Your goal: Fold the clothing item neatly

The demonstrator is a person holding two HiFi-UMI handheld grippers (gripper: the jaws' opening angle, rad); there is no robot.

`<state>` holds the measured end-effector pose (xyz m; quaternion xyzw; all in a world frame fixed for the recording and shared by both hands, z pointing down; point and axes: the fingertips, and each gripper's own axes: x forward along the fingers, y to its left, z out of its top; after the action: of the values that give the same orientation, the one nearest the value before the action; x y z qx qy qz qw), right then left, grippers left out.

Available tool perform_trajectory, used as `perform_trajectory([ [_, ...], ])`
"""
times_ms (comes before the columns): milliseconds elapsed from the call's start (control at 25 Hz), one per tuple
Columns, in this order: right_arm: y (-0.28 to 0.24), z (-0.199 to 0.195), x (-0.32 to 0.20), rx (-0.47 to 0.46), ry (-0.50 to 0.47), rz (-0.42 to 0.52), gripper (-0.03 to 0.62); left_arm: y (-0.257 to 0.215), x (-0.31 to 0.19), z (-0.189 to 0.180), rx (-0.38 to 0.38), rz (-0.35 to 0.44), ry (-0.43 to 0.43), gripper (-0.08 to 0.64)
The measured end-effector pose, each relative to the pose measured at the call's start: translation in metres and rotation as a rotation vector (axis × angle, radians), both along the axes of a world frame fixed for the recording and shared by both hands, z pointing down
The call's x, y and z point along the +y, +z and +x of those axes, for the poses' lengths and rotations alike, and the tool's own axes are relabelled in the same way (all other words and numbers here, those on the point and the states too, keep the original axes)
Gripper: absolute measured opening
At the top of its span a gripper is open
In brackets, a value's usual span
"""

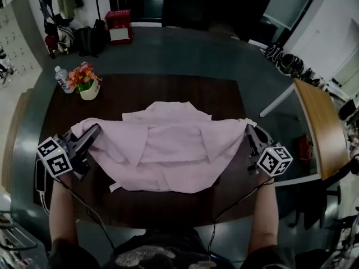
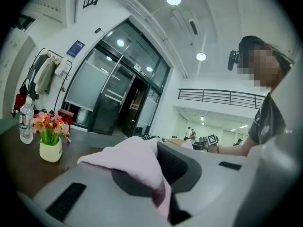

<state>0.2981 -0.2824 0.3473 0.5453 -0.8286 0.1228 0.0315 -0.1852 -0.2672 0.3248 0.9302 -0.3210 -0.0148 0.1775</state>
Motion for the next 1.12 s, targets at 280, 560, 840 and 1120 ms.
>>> perform_trajectory([
  [280, 0.033, 0.033, -0.163, -0.063, -0.019, -0.060, -0.002, 0.020, -0.164, -0.005, -0.023, -0.025, -0.127, 0.029],
  [560, 0.132, 0.040, -0.264, 0.007, 0.039, -0.237, -0.002, 0.140, -0.281, -0.009, -0.263, -0.248, -0.253, 0.029],
  [840, 0.206, 0.044, -0.281, 0.159, 0.124, -0.425, 0.009, 0.223, -0.297, -0.019, -0.508, -0.359, -0.185, 0.031],
  [1120, 0.203, 0.071, -0.264, 0.278, 0.254, -0.423, 0.149, 0.240, -0.273, -0.045, -0.617, -0.399, -0.060, 0.134],
])
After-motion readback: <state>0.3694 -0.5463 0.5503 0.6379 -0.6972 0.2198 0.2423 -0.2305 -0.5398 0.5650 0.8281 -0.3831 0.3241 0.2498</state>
